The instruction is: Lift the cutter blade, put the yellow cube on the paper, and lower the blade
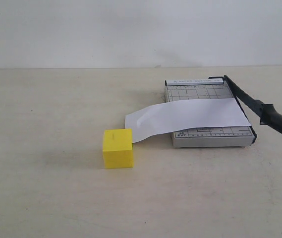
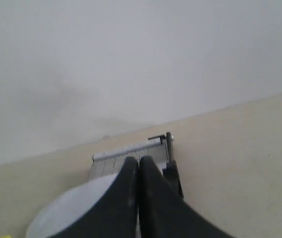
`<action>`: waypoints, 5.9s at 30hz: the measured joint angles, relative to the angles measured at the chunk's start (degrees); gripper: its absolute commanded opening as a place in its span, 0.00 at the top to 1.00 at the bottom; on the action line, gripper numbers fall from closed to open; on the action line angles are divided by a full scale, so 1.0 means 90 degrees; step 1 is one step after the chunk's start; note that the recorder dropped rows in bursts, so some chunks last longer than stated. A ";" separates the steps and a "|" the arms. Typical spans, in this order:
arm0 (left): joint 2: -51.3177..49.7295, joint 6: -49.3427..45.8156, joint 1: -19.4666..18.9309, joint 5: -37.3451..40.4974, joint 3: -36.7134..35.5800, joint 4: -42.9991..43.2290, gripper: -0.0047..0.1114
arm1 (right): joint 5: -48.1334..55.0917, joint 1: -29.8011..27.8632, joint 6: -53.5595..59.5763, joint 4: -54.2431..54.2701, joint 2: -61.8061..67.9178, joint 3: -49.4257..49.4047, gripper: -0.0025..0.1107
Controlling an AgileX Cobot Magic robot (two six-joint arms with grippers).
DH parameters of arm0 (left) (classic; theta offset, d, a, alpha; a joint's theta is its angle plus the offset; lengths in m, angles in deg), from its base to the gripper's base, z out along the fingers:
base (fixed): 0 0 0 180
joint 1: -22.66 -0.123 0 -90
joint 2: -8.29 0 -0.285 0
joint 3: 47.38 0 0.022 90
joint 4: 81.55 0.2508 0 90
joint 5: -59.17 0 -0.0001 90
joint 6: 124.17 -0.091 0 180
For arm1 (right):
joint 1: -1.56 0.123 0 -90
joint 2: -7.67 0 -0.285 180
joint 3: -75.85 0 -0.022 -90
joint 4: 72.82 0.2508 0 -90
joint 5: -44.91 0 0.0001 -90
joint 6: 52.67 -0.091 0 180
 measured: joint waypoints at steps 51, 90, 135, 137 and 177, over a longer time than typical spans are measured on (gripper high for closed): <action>-1.1892 -0.7812 0.4968 -0.1582 0.7293 -0.3777 0.92 | -0.0479 0.0000 -0.0011 -0.0224 -0.0166 -0.0504 0.98; -1.4933 -0.7826 0.5077 -0.1984 1.0399 -0.3144 0.92 | -0.0479 0.0000 -0.0023 -0.0199 -0.0181 -0.0528 0.98; -1.5707 -0.7826 0.5409 -0.1650 1.1371 -0.3144 0.92 | -0.0479 0.0000 -0.0023 -0.0120 -0.0181 -0.0528 0.98; -1.5735 -0.7826 0.5409 -0.1560 1.1426 -0.3144 0.92 | -0.0479 0.0000 -0.0023 -0.0120 -0.0181 -0.0528 0.98; -1.4202 -0.6775 0.5451 -0.1570 1.0964 -0.3166 0.48 | -0.0479 0.0000 -0.0023 -0.0120 -0.0181 -0.0528 0.98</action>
